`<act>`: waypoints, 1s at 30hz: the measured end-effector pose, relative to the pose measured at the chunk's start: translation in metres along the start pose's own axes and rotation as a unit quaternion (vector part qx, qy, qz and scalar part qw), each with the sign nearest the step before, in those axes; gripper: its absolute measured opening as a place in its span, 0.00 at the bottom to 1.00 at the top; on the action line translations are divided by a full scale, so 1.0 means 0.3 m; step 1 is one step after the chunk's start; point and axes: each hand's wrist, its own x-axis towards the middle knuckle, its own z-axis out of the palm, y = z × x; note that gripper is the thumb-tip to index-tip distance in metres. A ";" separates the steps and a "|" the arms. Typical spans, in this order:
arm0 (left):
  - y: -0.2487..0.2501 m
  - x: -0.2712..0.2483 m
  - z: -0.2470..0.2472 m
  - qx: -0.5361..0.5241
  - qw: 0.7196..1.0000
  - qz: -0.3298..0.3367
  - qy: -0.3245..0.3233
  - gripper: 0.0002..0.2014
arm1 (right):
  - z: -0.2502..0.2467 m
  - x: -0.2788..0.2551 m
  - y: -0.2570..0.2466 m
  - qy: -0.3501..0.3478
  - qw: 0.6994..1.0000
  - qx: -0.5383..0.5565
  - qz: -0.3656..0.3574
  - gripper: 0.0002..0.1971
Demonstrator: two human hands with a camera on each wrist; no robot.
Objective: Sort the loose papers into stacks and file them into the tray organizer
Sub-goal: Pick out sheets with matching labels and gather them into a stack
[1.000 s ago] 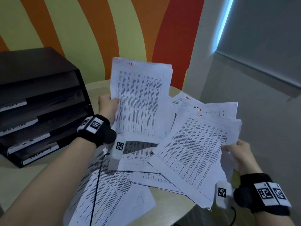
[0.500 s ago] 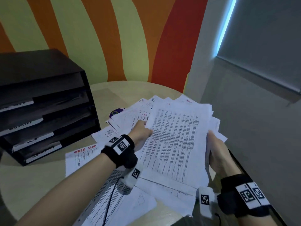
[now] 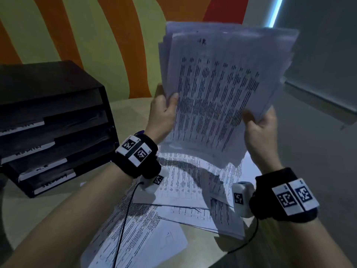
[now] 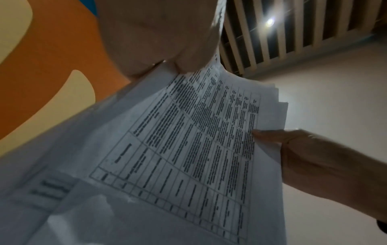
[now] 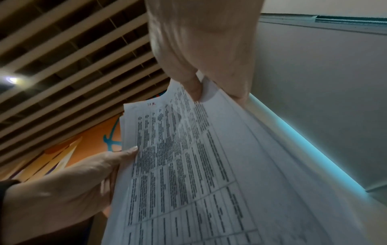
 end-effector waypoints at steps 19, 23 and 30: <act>-0.373 0.003 -0.117 0.164 0.948 -0.265 -0.059 0.27 | -0.172 -0.119 0.252 0.013 0.959 -0.058 0.276 0.08; -0.471 -0.038 -0.176 0.297 0.863 -0.383 -0.144 0.54 | -0.270 -0.178 0.324 -0.020 0.925 -0.113 0.362 0.10; -0.542 -0.067 -0.152 0.316 0.868 -0.361 -0.128 0.37 | -0.312 -0.218 0.416 -0.035 0.891 -0.188 0.412 0.10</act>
